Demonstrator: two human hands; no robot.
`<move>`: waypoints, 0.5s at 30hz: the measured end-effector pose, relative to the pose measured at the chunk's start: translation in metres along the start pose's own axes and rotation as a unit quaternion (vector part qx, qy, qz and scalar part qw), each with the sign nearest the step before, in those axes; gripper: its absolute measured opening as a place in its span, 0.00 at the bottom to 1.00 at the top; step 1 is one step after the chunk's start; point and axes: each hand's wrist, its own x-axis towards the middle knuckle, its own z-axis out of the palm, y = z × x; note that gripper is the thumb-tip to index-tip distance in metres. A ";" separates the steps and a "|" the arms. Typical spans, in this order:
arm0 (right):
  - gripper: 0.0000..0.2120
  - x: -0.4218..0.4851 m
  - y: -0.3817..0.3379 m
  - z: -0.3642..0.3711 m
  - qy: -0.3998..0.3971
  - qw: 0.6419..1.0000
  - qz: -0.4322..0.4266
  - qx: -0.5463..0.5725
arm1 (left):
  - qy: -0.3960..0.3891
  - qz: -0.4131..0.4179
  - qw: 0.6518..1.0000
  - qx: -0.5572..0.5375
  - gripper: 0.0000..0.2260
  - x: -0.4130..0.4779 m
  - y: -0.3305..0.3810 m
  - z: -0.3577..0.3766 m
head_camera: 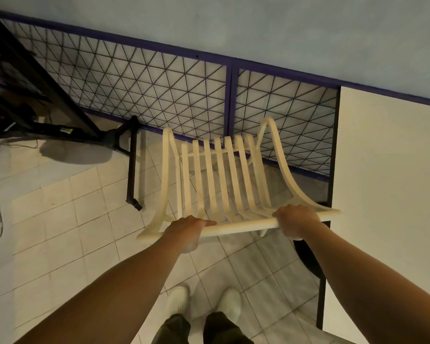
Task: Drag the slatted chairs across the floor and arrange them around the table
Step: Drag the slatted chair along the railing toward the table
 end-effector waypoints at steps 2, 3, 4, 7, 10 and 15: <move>0.21 -0.002 -0.006 0.001 0.001 1.000 0.005 0.002 | 0.001 0.006 1.000 0.003 0.37 -0.002 -0.005 -0.001; 0.21 -0.002 -0.009 0.002 0.002 1.000 0.007 0.005 | 0.001 0.009 1.000 0.006 0.37 -0.004 -0.007 -0.002; 0.21 -0.003 -0.013 0.004 0.002 1.000 0.010 0.007 | 0.000 0.012 1.000 0.009 0.37 -0.005 -0.011 -0.003; 0.20 -0.004 -0.023 0.005 0.000 1.000 0.019 0.021 | -0.009 0.018 1.000 0.009 0.38 -0.007 -0.021 -0.006; 0.20 -0.005 -0.039 0.004 0.002 0.999 0.035 0.034 | -0.007 0.030 0.999 0.017 0.37 -0.009 -0.035 -0.011; 0.20 -0.007 -0.073 0.007 0.012 0.996 0.063 0.067 | -0.012 0.051 0.998 0.036 0.33 -0.012 -0.066 -0.023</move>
